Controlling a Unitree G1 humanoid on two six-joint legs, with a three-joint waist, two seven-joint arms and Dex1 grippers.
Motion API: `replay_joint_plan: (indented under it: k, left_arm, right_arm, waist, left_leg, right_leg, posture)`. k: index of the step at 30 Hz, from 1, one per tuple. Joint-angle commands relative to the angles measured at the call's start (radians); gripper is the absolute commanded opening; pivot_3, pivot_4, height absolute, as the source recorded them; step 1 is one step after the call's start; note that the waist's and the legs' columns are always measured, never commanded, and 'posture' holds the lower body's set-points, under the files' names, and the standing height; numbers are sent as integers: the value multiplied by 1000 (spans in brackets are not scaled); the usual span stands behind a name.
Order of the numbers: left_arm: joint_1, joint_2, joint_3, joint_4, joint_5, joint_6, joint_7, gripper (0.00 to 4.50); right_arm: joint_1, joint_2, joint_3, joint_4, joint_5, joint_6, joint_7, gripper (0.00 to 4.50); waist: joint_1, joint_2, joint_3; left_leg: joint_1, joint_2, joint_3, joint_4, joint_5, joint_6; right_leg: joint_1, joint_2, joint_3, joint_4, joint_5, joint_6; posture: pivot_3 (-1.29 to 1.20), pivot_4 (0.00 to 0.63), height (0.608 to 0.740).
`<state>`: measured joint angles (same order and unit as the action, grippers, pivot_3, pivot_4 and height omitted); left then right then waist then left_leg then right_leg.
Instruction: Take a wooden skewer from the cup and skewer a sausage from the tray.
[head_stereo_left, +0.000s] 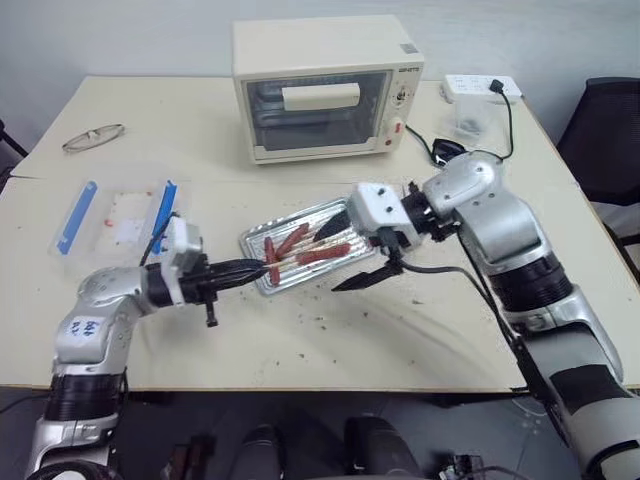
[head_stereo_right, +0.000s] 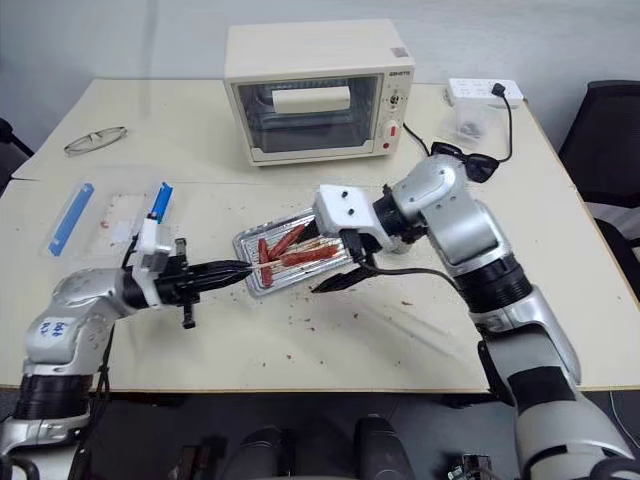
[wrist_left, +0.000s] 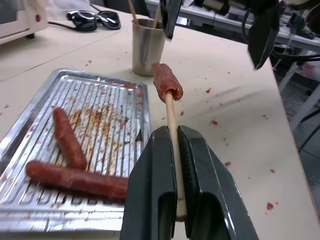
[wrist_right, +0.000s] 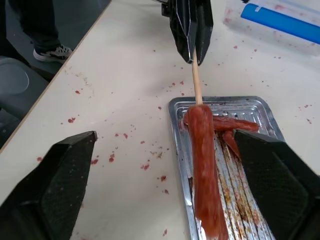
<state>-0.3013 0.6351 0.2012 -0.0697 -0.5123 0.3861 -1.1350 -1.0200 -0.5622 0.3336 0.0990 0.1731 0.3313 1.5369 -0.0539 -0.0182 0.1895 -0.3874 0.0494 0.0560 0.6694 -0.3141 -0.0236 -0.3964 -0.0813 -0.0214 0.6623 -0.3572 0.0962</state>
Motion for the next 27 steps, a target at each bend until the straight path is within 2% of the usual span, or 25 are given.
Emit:
replay_joint_plan:
  k: [1,6,8,11,14,16,19,22,27]
  left_arm:
    - [54,9,66,-64,-44,-23,23,0]
    - [175,-18,173,-127,-96,-33,94,0]
    - [220,-47,244,-136,-129,-39,152,0]
    - [261,-119,364,-154,-185,-53,289,0]
    - [269,-196,439,-178,-203,-86,433,0]
    - [262,-258,481,-186,-194,-116,560,0]
    - [237,-291,492,-166,-160,-141,671,0]
    - [176,-277,480,-87,-125,-147,756,0]
    - [29,-215,438,109,-45,-159,840,0]
  right_arm:
    - [12,-44,-63,-61,81,7,55,4468]
    - [155,-69,-239,-188,261,33,-32,4468]
    - [273,-51,-334,-261,316,5,-109,4468]
    - [463,-13,-472,-351,403,-54,-182,4468]
    - [561,23,-559,-415,536,32,-305,4468]
    - [652,55,-593,-458,542,-16,-354,4468]
    - [737,78,-608,-490,520,-62,-412,4468]
    - [794,73,-599,-485,486,-125,-418,4468]
    - [788,55,-584,-445,467,-157,-440,4468]
  waist:
    - [1,0,0]
    - [4,0,0]
    - [9,0,0]
    - [19,-1,-1]
    - [25,-1,-1]
    - [27,-2,-1]
    - [28,-3,-2]
    - [30,-3,-2]
    - [27,-4,-2]
  left_leg:
    - [0,0,0,0,0,0]
    - [0,0,-1,-1,0,1]
    - [0,0,-2,-2,0,1]
    - [0,0,-4,-2,-1,1]
    - [0,-1,-4,-1,-1,1]
    - [1,-1,-3,-1,-1,1]
    - [2,0,-4,-1,-1,1]
    - [2,-1,-4,-1,-1,1]
    - [3,-2,-3,-1,0,1]
  right_leg:
    - [0,0,0,0,0,0]
    - [1,-1,2,-2,0,0]
    - [1,-2,3,-2,0,0]
    - [4,-2,3,-4,0,0]
    - [4,-2,4,-4,0,0]
    - [4,-2,4,-4,0,0]
    - [6,-1,4,-4,0,0]
    - [5,-1,4,-4,0,0]
    - [5,2,2,-3,0,0]
  posture:
    - [0,150,740]
    - [0,150,740]
    - [0,150,740]
    - [0,150,740]
    - [0,150,740]
    - [0,150,740]
    - [0,150,740]
    - [0,150,740]
    - [0,150,740]
